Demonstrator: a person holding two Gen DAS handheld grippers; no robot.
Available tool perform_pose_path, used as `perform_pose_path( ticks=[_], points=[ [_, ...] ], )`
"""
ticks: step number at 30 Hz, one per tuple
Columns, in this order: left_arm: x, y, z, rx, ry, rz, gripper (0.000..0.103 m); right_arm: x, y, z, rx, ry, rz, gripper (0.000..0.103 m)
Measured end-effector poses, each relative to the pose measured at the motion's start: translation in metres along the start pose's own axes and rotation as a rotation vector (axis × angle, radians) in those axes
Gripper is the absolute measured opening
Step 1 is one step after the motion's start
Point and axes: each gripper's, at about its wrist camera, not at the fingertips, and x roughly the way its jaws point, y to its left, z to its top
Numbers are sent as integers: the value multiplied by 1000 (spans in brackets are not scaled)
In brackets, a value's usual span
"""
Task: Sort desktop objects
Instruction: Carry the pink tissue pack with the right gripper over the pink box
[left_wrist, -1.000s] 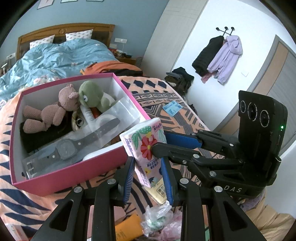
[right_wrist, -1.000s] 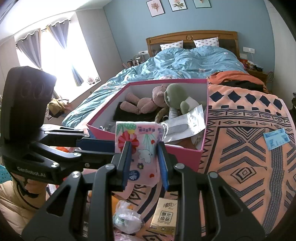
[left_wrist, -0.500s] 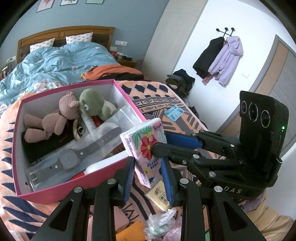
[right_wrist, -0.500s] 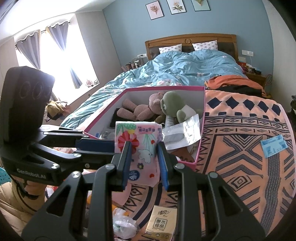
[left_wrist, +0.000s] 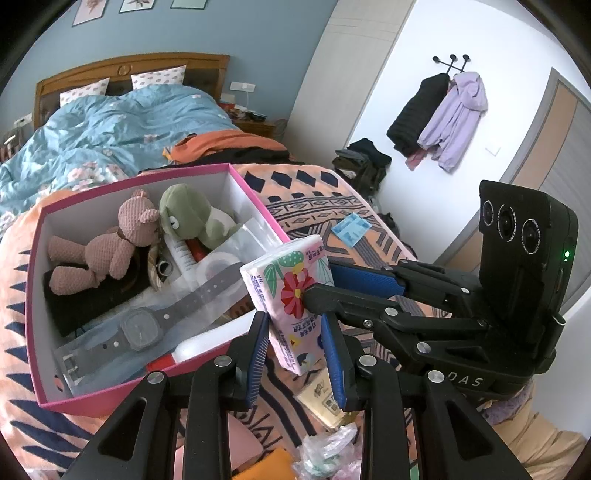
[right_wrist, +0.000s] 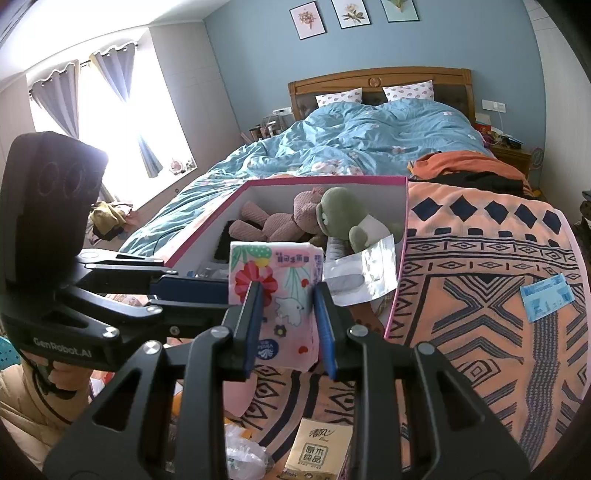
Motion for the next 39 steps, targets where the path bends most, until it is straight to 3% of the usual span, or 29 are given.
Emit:
perform_pose_path(
  ticks=[19, 39],
  points=[
    [11, 5, 18, 2, 9, -1, 28, 5, -11, 9, 8, -8, -24, 31],
    [45, 26, 29, -50, 67, 2, 28, 39, -31, 14, 38, 60, -70, 29]
  ],
)
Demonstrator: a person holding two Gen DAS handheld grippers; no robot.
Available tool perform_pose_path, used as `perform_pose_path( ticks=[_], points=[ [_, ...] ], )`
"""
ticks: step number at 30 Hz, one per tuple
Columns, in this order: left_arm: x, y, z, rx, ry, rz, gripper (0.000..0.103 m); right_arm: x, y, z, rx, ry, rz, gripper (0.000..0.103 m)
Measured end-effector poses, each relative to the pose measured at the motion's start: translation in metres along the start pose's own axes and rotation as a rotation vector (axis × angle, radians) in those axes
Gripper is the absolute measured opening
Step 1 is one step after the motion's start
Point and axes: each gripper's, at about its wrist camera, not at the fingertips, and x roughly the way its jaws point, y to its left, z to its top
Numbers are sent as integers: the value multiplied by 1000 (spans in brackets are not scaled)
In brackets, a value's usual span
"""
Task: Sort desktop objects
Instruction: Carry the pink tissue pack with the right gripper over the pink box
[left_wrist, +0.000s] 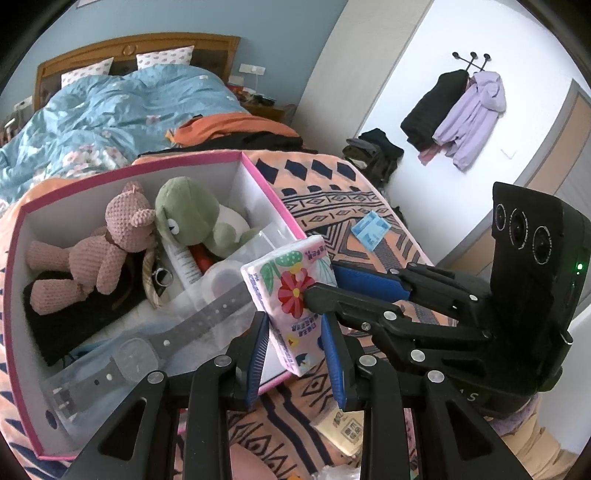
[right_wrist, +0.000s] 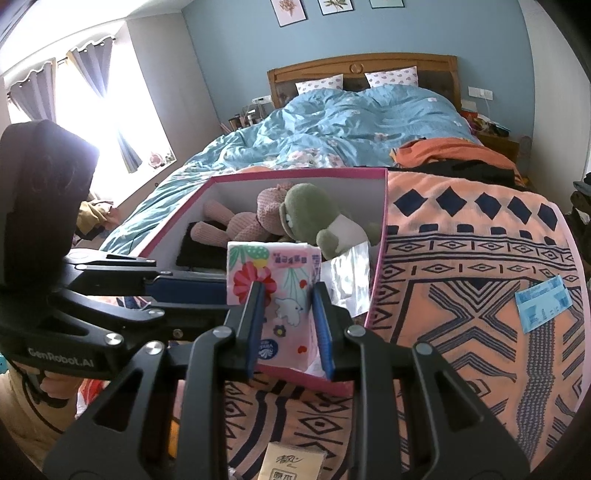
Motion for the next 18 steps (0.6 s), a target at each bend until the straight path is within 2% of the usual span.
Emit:
perform_pose_path(
  ticks=[18],
  points=[
    [24, 12, 0, -42, 59, -29, 28, 22, -6, -7, -9, 63, -74, 27]
  ],
)
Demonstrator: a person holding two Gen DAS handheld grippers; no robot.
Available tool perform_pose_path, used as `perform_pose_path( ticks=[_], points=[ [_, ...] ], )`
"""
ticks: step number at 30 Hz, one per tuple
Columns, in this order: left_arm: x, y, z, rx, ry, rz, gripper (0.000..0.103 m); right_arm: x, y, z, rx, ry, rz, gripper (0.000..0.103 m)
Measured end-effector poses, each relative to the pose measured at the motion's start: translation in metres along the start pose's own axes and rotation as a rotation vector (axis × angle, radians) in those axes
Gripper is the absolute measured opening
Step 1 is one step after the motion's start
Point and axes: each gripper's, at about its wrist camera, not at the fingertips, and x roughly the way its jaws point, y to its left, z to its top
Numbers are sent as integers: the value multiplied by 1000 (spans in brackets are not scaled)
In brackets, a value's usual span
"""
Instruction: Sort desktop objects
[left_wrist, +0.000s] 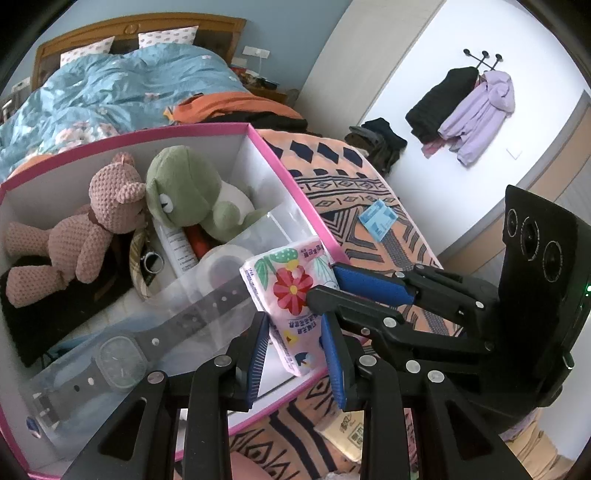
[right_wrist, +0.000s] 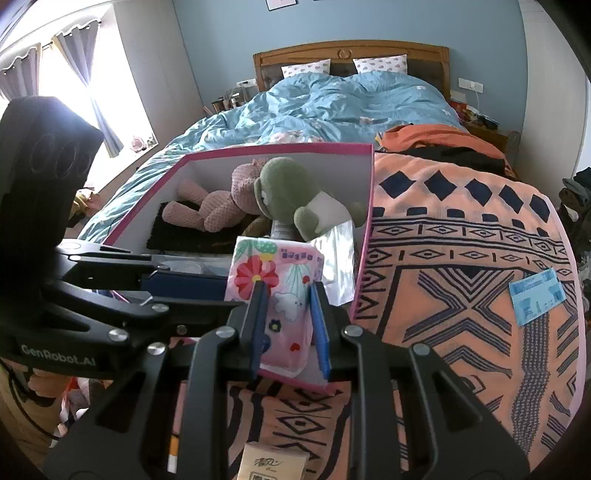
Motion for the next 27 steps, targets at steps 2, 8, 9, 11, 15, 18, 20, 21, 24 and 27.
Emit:
perform_pose_path(
  ticks=[2, 8, 9, 11, 15, 18, 20, 21, 24, 27],
  points=[
    [1, 1, 0, -2, 3, -5, 28, 1, -1, -1, 0, 2, -2, 27],
    [11, 11, 2, -33, 18, -16, 28, 4, -2, -2, -5, 12, -16, 26],
    [14, 13, 2, -40, 21, -20, 29, 4, -1, -2, -10, 12, -21, 25],
    [16, 18, 2, -57, 23, -32, 29, 3, 0, -3, -22, 8, -37, 24],
    [19, 22, 4, -65, 25, -44, 30, -3, 0, -7, -21, -8, -31, 27],
    [18, 24, 4, -64, 21, -45, 30, -11, -3, -10, -7, -30, -30, 30],
    [18, 25, 4, -61, 21, -46, 30, -19, -8, -12, 11, -52, -19, 30],
    [17, 25, 3, -59, 20, -45, 30, -20, -9, -11, 16, -58, -17, 30],
    [17, 25, 5, -40, 15, -28, 31, -29, -13, -13, 41, -85, -10, 36],
    [18, 23, 5, -17, 8, -3, 31, -32, -16, -15, 48, -92, -14, 37]
  ],
)
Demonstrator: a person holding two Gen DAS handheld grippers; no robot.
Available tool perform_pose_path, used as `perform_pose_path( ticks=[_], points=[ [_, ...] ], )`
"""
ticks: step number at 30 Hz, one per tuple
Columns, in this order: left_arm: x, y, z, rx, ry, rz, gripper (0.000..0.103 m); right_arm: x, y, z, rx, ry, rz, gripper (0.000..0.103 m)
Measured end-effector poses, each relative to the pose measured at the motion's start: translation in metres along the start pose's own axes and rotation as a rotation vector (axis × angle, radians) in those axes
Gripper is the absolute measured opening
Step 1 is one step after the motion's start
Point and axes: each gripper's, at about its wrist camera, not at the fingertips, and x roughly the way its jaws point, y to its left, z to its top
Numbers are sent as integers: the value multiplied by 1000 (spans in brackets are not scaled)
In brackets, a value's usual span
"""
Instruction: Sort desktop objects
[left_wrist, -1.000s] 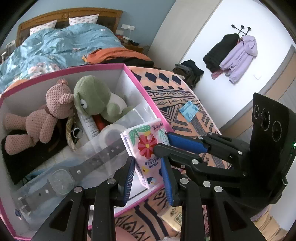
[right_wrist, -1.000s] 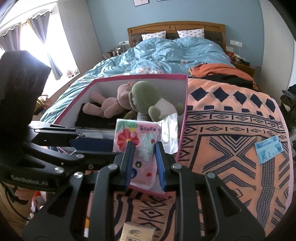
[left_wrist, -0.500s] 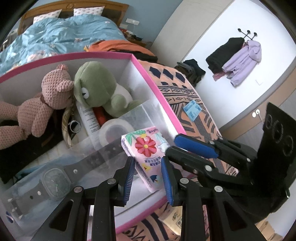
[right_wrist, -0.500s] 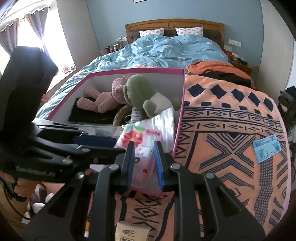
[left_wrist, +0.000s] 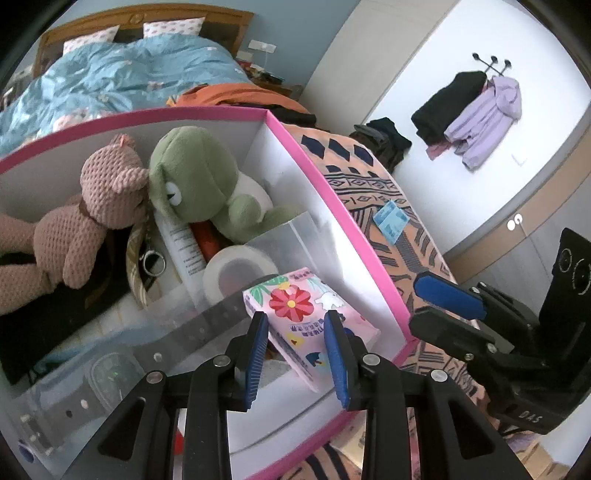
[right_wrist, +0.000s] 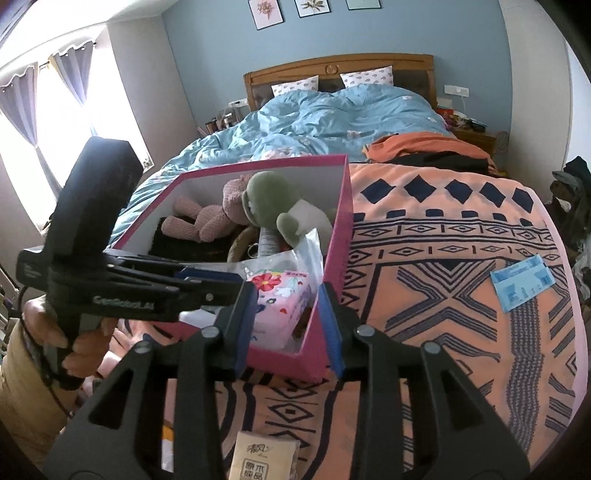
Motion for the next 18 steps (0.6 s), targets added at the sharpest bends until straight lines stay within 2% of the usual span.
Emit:
perform_pose_path(
  ticks=[3, 5, 7, 12, 18],
  points=[
    [-3, -6, -2, 33, -14, 34, 31, -2, -3, -4, 15, 0, 5, 37],
    [-10, -4, -6, 30, -16, 3, 33, -5, -6, -8, 23, 1, 11, 38],
    [-14, -2, -10, 30, -8, -13, 51, -8, -9, -12, 29, -1, 17, 38],
    [-7, -2, -8, 23, 26, -34, 53, -13, -10, -16, 32, -10, 33, 41],
    [11, -14, 3, 70, 37, 26, 53, -11, -11, -18, 52, -12, 50, 42]
  ],
)
